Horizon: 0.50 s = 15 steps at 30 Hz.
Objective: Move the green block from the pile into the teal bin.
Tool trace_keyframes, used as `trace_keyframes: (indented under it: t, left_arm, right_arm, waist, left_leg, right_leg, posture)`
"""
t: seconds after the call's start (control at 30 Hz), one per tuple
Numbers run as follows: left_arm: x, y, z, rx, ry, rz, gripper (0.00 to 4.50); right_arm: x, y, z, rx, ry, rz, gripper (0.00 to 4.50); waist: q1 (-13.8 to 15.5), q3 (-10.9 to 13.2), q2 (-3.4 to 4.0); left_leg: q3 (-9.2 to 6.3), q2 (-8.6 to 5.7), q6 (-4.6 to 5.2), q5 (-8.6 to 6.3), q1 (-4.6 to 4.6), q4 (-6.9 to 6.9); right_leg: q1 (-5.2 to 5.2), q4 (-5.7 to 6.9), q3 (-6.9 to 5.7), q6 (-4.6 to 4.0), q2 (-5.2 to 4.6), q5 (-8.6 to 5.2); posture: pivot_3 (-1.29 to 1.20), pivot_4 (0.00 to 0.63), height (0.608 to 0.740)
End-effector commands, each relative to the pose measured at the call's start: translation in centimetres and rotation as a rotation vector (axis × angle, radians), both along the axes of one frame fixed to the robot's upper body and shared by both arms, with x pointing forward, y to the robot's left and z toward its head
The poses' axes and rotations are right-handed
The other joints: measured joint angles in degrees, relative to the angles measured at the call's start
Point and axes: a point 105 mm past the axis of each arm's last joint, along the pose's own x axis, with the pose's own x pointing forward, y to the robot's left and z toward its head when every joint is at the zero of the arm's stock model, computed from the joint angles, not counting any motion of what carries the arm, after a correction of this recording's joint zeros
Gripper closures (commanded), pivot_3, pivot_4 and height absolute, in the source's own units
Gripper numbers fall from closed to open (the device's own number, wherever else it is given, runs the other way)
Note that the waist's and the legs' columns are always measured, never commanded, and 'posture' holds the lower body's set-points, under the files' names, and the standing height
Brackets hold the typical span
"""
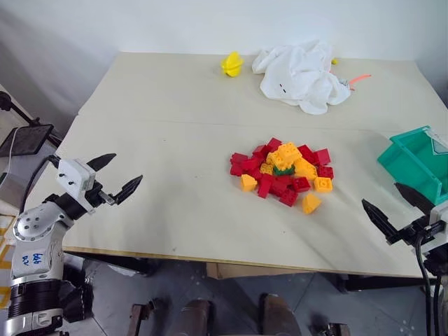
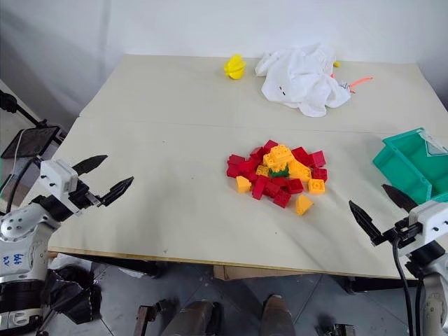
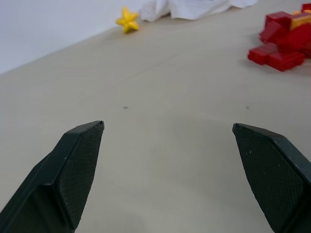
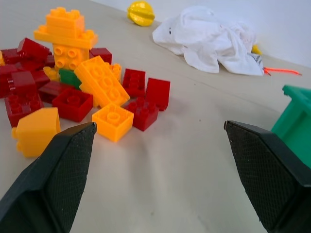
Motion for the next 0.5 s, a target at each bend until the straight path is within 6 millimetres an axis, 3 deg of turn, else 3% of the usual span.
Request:
trace_keyframes:
  t: [0.03,0.23,0.33,0.5]
  left_arm:
    - [0.0,-0.5,1.4,-0.002,-0.046,-0.019,0.0]
    - [-0.8,-3.7,1.3,-0.04,0.003,-0.198,0.0]
    - [-1.5,-6.6,0.7,0.021,0.023,-0.374,0.0]
    - [-2.0,-9.4,0.5,0.07,0.037,-0.548,0.0]
  right_arm:
    - [-0.3,-0.4,0.9,-0.014,-0.038,-0.02,0.07]
    - [-0.6,2.3,0.5,0.006,0.033,0.147,0.07]
    - [-1.0,6.0,0.0,0.02,0.147,0.362,0.63]
    - [0.2,10.1,0.6,0.04,0.235,0.554,2.24]
  waist:
    - [0.0,0.0,0.0]
    - [0.0,0.0,0.0]
    - [-0.1,0.0,0.02]
    - [-0.1,0.0,0.01]
  left_leg:
    - [0.0,0.0,0.0,0.0,0.0,0.02]
    - [0.0,0.0,0.0,0.0,0.01,0.02]
    - [0.0,0.0,0.0,0.0,0.01,0.03]
    - [0.01,0.02,0.0,0.0,0.0,0.15]
  right_leg:
    - [0.0,0.01,0.0,0.0,0.0,0.0]
    - [0.0,0.05,0.02,0.0,0.0,0.0]
    - [0.0,0.04,0.03,0.0,0.0,0.0]
    - [0.02,0.04,0.02,0.0,0.01,0.0]
  posture:
    - [0.0,0.15,0.74]
    - [0.0,0.15,0.74]
    - [0.0,0.15,0.74]
    - [0.0,0.15,0.74]
